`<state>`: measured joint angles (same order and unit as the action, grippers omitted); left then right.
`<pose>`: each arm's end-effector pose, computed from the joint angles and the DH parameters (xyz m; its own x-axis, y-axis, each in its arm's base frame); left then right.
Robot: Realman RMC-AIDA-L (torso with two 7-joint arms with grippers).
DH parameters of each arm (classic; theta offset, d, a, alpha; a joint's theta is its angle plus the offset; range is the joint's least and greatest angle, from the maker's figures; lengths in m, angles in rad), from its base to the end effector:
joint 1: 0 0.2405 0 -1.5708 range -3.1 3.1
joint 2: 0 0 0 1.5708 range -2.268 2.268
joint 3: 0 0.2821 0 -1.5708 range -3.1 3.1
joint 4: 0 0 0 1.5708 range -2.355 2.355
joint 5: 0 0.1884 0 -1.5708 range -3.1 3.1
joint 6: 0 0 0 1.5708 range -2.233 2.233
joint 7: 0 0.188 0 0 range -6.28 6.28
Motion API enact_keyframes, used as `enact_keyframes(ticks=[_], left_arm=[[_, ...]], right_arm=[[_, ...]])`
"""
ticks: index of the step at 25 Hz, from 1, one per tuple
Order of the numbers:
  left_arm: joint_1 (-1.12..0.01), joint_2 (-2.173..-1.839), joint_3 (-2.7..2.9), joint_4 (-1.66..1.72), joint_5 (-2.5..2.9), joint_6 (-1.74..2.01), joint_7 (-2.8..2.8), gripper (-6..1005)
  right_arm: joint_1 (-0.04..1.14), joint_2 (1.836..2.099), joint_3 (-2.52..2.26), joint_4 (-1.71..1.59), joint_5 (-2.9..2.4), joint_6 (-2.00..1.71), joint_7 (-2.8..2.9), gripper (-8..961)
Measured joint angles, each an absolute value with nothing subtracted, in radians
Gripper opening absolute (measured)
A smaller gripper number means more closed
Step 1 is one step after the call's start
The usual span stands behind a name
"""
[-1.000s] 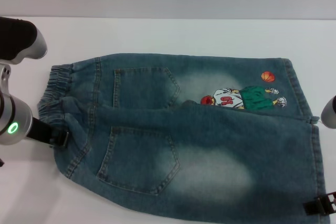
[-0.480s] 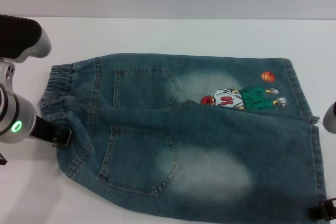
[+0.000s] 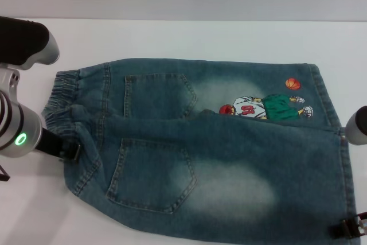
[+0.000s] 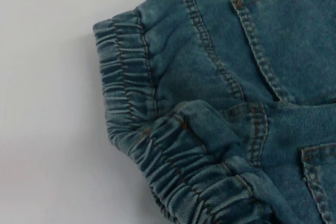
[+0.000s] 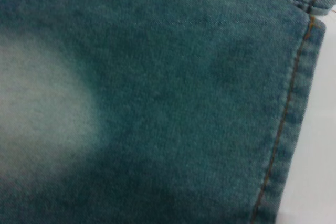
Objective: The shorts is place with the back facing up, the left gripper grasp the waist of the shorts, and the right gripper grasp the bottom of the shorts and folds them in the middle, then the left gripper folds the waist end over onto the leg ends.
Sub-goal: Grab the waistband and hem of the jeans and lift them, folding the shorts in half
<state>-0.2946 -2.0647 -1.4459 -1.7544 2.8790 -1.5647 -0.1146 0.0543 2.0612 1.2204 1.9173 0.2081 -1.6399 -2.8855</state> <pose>-0.2631 0.3011 -0.0282 0.4248 0.9029 0.0651 0.6513 -0.2549 -0.7147 0.2834 0.2159 -0.0465 0.2935 -0.9559 -0.0092 -0.6663 -0.1977 -0.7190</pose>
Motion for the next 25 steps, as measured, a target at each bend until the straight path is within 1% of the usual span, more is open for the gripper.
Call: enact_keyframes(ticks=[17,25], left_arm=[[-0.299,-2.065,-1.447,-1.748,2.87,-1.562,-0.106,236],[-0.303,-2.065,-1.447,-1.748,2.868,-1.56,-0.107,236]], right_arm=[[0.07,2.063,1.218,1.882,0.241,-1.576,-2.885,650],[0.069,2.061,1.221,1.889,0.237,-1.618,-2.885,650]])
